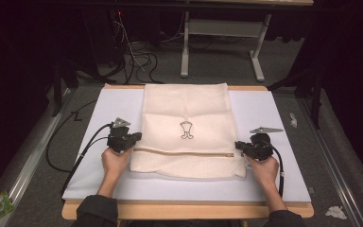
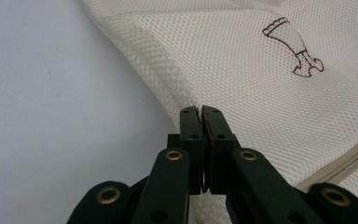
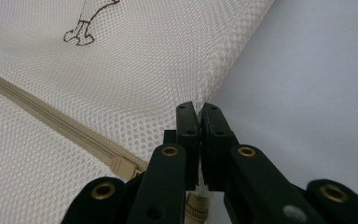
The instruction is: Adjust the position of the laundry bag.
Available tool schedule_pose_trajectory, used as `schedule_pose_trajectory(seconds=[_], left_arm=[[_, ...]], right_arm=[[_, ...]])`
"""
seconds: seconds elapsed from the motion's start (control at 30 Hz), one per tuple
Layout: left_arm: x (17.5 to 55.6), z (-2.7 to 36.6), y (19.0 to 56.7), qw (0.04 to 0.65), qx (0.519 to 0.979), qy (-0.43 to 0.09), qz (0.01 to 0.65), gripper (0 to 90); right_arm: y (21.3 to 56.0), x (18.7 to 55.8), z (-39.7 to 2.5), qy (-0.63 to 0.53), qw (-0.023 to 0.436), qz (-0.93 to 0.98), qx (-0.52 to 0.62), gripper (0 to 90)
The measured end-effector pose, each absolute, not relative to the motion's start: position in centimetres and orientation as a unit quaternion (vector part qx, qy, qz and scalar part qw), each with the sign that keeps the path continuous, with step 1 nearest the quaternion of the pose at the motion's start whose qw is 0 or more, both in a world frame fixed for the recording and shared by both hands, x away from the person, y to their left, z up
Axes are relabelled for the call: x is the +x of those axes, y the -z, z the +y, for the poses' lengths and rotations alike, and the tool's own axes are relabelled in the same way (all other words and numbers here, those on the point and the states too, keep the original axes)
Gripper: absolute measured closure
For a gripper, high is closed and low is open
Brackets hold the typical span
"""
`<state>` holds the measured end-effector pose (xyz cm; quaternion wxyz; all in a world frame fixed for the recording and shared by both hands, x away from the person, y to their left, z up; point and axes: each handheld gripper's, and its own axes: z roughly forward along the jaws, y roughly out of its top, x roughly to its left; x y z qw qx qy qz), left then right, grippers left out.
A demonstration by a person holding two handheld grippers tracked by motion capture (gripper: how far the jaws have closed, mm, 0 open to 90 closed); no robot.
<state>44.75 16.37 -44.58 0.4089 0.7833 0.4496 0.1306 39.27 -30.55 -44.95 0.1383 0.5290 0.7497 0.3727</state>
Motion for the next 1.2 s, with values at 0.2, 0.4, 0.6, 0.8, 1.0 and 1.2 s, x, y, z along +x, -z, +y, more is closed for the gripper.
schedule_pose_trajectory(seconds=[0.2,0.4,0.6,0.8,1.0,1.2], left_arm=[[44.7,15.3,44.8,0.416,0.785,-0.12,0.443,88.3],[44.6,14.8,45.0,0.422,0.784,-0.113,0.441,88.2],[44.3,14.4,45.4,0.414,0.79,-0.117,0.438,87.8],[44.1,14.3,45.5,0.406,0.792,-0.128,0.438,86.6],[44.0,14.3,45.7,0.399,0.798,-0.132,0.432,86.2],[43.8,14.2,45.9,0.396,0.799,-0.137,0.432,86.1]], right_arm=[[45.0,38.6,-31.8,-0.37,0.145,0.744,0.537,88.3],[45.0,38.0,-32.6,-0.367,0.153,0.742,0.54,88.3],[45.2,37.7,-32.9,-0.365,0.151,0.741,0.543,88.0],[45.5,37.8,-32.6,-0.357,0.15,0.746,0.542,87.3],[45.7,37.8,-32.6,-0.355,0.15,0.745,0.544,86.9],[46.0,38.0,-32.6,-0.353,0.151,0.747,0.543,86.5]])
